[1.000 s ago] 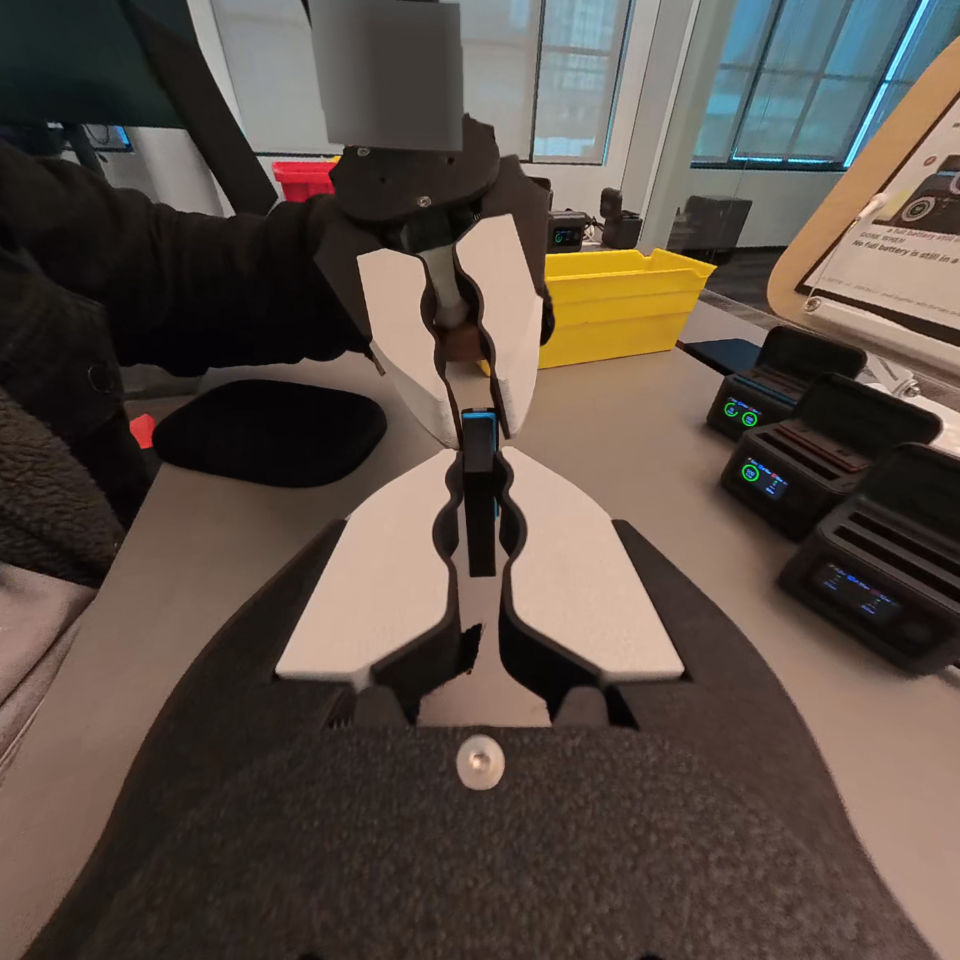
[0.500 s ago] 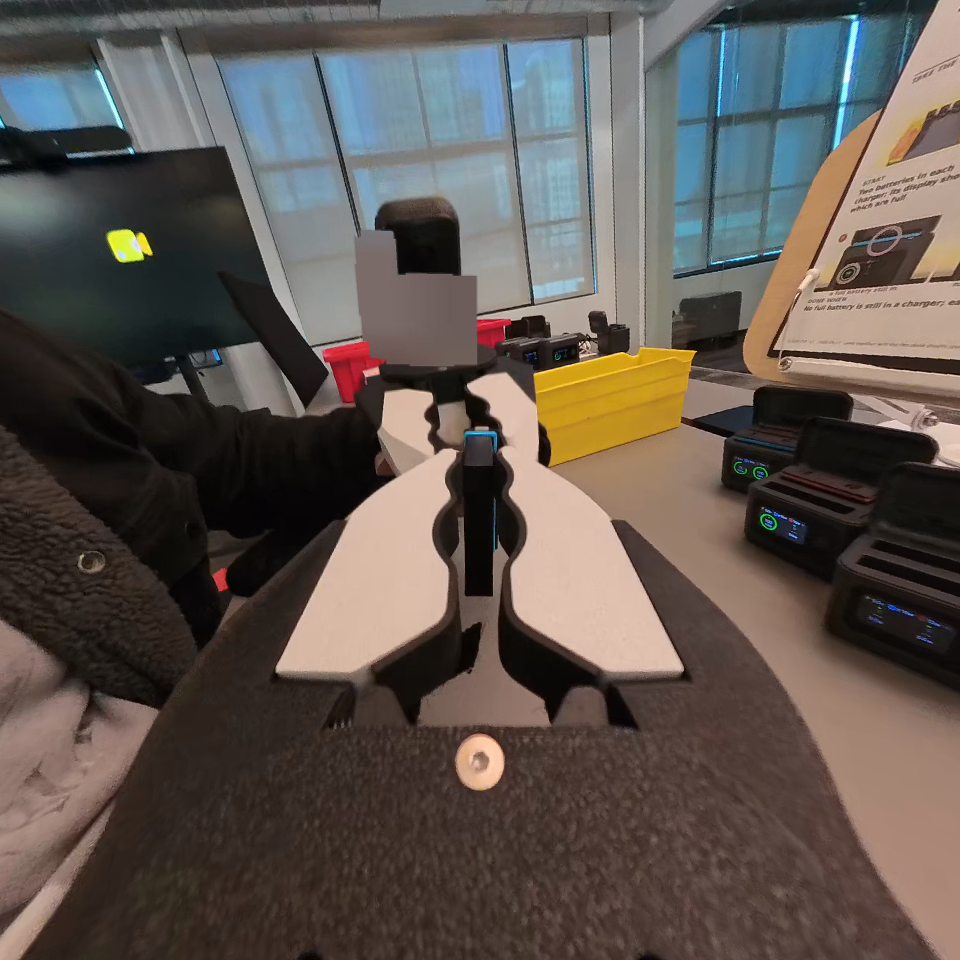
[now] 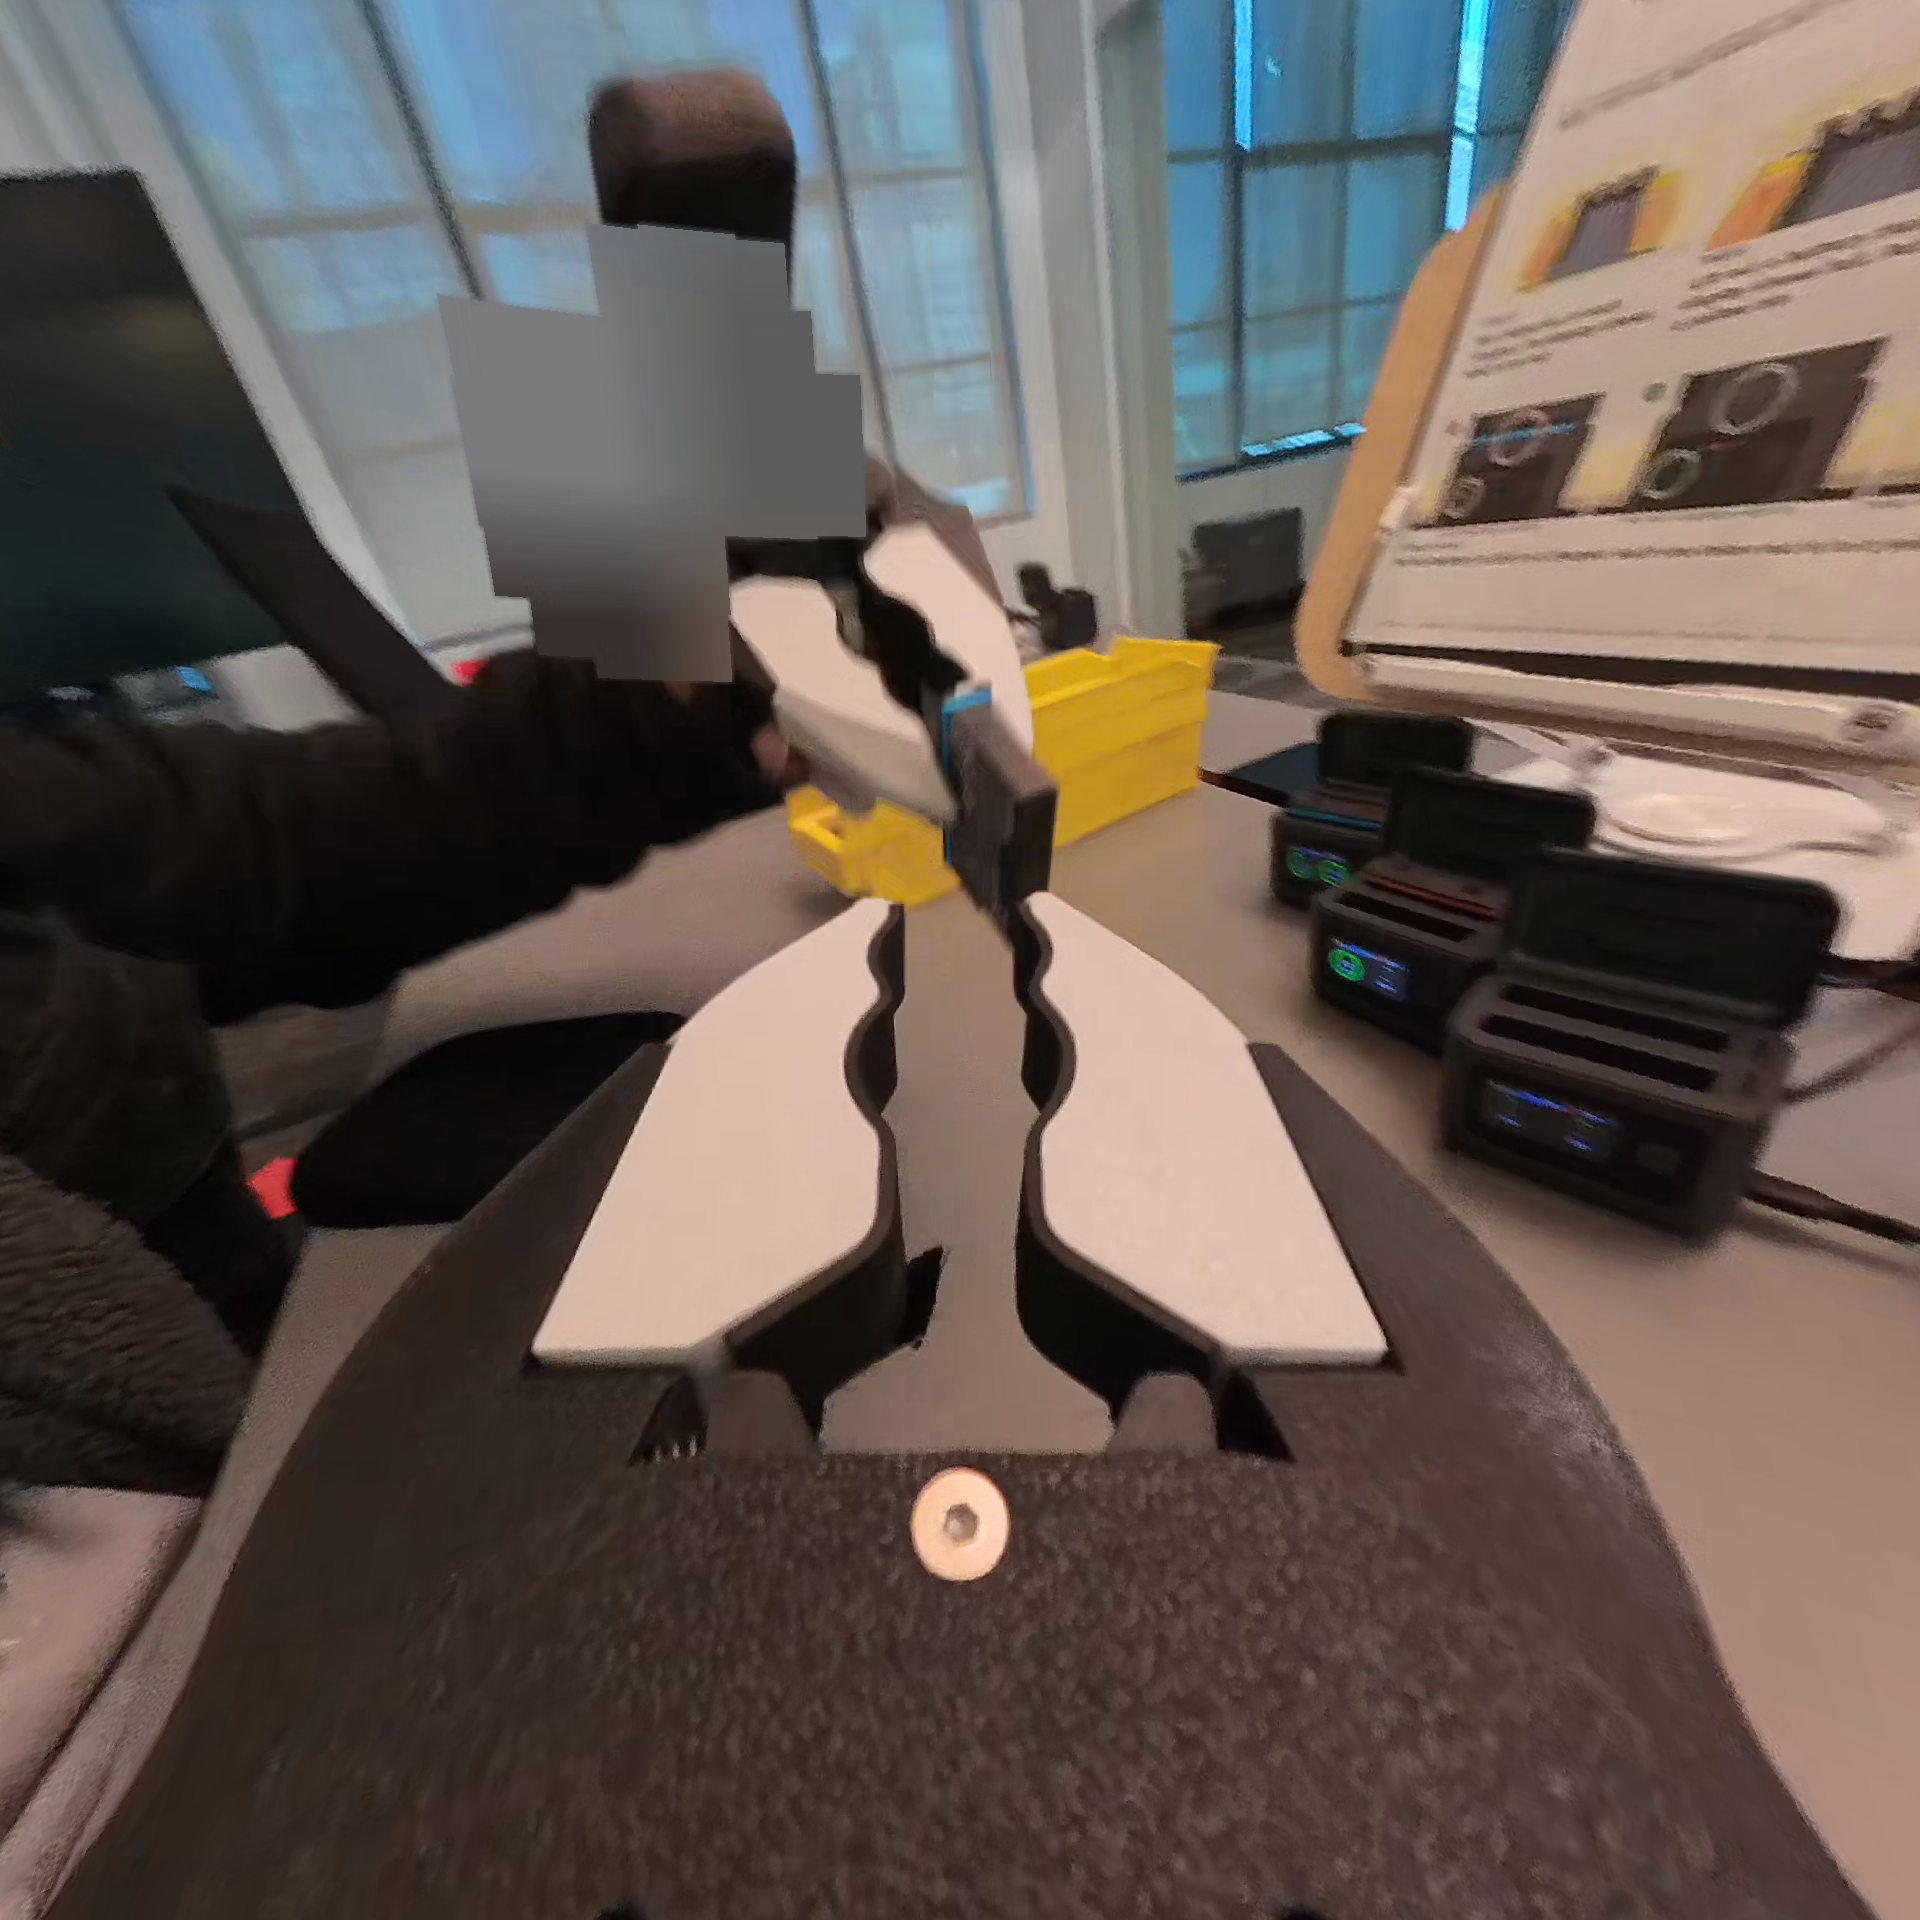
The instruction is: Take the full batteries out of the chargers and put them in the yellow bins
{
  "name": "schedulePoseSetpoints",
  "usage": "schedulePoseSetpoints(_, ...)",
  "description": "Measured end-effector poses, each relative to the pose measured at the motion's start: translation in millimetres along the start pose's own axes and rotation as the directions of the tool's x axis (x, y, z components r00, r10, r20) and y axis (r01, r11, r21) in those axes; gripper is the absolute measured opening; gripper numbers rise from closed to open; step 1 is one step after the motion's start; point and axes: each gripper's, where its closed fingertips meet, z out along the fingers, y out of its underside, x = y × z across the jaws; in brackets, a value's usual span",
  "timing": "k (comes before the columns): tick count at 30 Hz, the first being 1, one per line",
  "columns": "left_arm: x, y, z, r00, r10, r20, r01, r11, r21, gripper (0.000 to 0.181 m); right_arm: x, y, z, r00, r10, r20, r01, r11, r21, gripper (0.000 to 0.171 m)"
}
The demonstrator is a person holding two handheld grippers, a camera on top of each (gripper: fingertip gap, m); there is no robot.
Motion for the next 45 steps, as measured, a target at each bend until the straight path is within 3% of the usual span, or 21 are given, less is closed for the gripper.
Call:
schedulePoseSetpoints(6,-98,18,-28,0.975,0.079,0.206,0.014,0.910,-0.414,0.015,36,0,-15,0.967,-0.084,-0.242,0.052,0.990,-0.133,0.011)
schedulePoseSetpoints(8,-116,26,-25,0.977,0.063,0.203,0.046,0.869,-0.492,0.015,51,1,-25,0.934,-0.113,-0.339,0.062,0.986,-0.157,0.000)
schedulePoseSetpoints(15,-154,63,-2,0.982,0.069,0.174,0.072,0.718,-0.693,0.015,78,37,-60,0.839,-0.177,-0.514,0.034,0.961,-0.276,0.000)
schedulePoseSetpoints(19,-171,72,7,0.983,0.073,0.171,0.082,0.653,-0.753,0.015,86,52,-69,0.806,-0.175,-0.565,0.013,0.960,-0.278,0.000)
schedulePoseSetpoints(28,-186,82,21,0.990,0.063,0.123,0.072,0.522,-0.850,0.015,92,50,-75,0.802,-0.213,-0.558,0.067,0.960,-0.271,0.000)
schedulePoseSetpoints(45,-184,84,31,0.996,0.017,0.091,0.068,0.535,-0.842,0.015,82,52,-68,0.844,-0.191,-0.502,0.058,0.962,-0.267,0.000)
